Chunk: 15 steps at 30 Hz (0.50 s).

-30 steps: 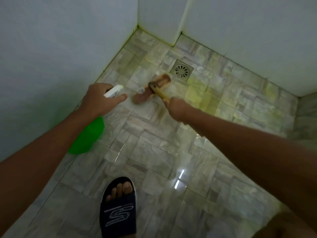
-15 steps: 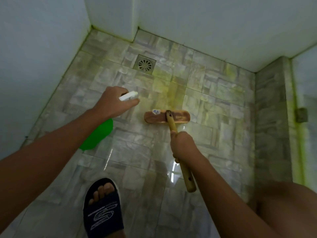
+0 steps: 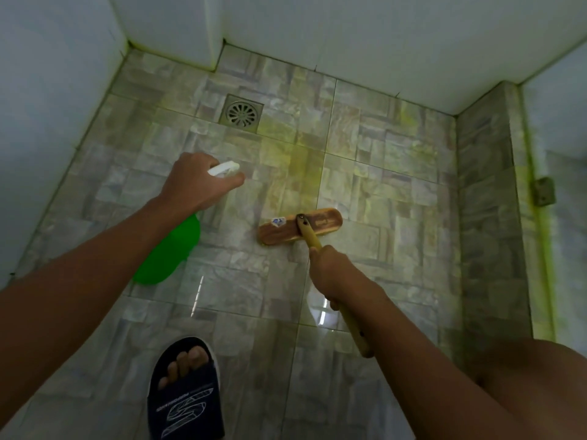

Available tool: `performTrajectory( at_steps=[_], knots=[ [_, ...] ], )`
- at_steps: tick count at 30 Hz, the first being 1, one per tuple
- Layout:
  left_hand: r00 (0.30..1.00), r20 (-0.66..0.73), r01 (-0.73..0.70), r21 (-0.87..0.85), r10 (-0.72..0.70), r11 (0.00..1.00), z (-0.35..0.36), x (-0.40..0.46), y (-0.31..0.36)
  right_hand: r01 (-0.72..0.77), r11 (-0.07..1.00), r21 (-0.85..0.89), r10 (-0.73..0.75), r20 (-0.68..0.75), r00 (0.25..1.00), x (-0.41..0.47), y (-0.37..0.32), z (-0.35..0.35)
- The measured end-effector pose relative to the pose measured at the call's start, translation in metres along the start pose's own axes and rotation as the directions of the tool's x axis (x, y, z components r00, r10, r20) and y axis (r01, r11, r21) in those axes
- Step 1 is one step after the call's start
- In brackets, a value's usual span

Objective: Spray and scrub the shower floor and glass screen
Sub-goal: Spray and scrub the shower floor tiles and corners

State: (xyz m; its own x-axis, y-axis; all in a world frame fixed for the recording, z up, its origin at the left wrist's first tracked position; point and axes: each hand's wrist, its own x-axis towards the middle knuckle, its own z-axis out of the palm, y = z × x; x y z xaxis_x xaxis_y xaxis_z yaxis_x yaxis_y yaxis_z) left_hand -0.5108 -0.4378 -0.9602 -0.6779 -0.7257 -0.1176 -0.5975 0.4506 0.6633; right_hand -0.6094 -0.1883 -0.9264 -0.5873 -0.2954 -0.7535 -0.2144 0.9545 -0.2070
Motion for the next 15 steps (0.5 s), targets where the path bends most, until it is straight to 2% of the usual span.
performTrajectory(
  at_steps=[2, 4, 8, 11, 13, 15],
  knots=[
    [0.999, -0.041, 0.004, -0.005, -0.005, 1.000, -0.002, 0.006, -0.005, -0.014, 1.000, 0.011, 0.013, 0.053, 0.999, -0.001, -0.006, -0.012],
    [0.997, -0.075, 0.015, -0.039, -0.018, 0.999, -0.004, 0.013, -0.015, 0.078, 0.995, -0.064, -0.074, 0.069, 0.995, 0.008, -0.024, -0.027],
    [0.992, -0.124, 0.008, -0.133, -0.024, 0.991, -0.006, 0.018, -0.026, 0.212, 0.976, -0.041, -0.212, 0.022, 0.977, 0.067, -0.093, -0.058],
    [0.993, -0.113, -0.002, -0.114, -0.011, 0.993, -0.003, 0.017, -0.024, 0.265, 0.962, -0.067, -0.265, 0.006, 0.964, 0.095, -0.145, -0.081],
    [0.993, -0.117, -0.008, -0.095, -0.004, 0.995, -0.001, 0.016, -0.024, 0.310, 0.944, -0.114, -0.308, 0.036, 0.951, 0.100, -0.153, -0.085],
    [0.994, -0.112, -0.001, -0.082, -0.008, 0.997, -0.002, 0.014, -0.022, 0.354, 0.924, -0.144, -0.351, 0.044, 0.935, 0.094, -0.133, -0.077]
  ],
)
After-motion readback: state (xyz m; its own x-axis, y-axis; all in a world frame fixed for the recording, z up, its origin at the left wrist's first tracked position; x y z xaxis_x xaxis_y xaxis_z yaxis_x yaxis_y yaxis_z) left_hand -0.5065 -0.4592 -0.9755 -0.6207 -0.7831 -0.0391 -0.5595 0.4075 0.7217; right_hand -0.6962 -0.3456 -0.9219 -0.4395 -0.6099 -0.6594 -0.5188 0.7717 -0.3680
